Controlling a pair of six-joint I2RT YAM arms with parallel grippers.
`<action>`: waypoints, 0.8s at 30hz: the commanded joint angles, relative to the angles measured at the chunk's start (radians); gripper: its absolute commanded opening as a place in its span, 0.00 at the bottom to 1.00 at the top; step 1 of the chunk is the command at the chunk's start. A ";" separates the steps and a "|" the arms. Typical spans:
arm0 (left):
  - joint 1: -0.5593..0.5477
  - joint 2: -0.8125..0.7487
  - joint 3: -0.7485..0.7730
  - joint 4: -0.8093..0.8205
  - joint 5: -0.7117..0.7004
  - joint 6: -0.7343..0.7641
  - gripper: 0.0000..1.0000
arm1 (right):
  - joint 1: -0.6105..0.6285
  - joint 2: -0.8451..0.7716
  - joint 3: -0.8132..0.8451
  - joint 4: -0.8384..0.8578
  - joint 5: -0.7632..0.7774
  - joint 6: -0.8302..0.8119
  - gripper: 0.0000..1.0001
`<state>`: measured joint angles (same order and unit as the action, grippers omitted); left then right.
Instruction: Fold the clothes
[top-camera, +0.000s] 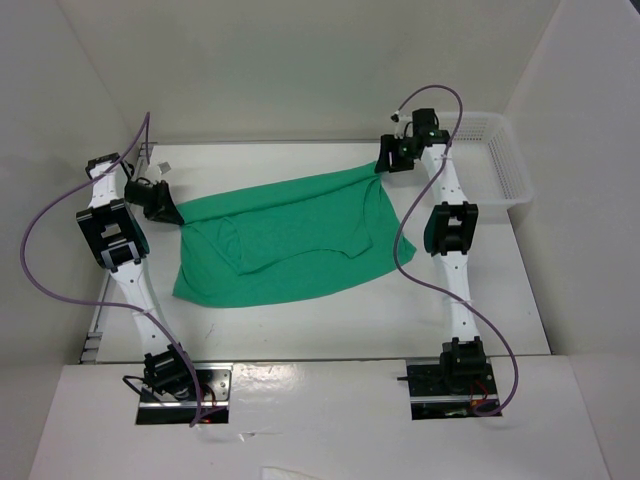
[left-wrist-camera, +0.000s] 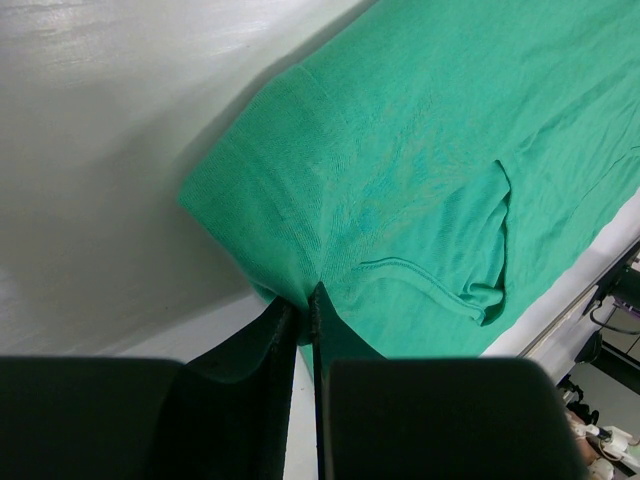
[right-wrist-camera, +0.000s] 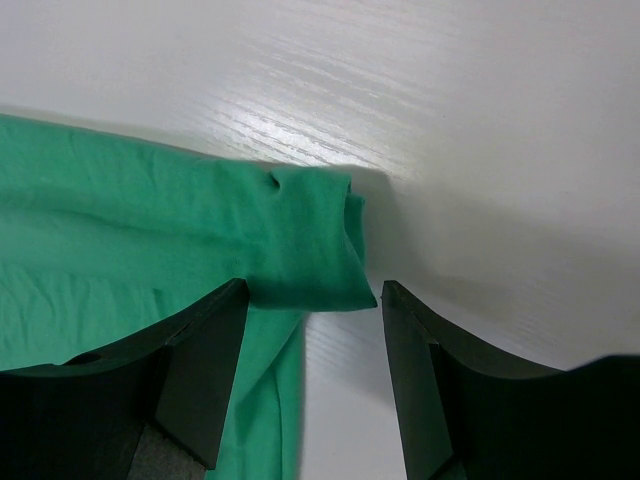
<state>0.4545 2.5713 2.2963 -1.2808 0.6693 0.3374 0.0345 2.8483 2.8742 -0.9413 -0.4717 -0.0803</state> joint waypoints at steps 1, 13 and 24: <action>-0.002 -0.063 -0.001 -0.017 0.019 0.022 0.16 | -0.001 0.023 0.048 -0.013 -0.019 -0.016 0.64; -0.002 -0.063 -0.011 -0.017 0.019 0.022 0.16 | -0.001 0.033 0.057 -0.004 -0.019 -0.016 0.50; -0.002 -0.063 -0.011 -0.017 0.019 0.031 0.16 | -0.001 0.033 0.076 -0.004 -0.030 -0.026 0.34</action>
<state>0.4545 2.5710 2.2887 -1.2808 0.6697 0.3389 0.0345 2.8735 2.8952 -0.9459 -0.4877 -0.0986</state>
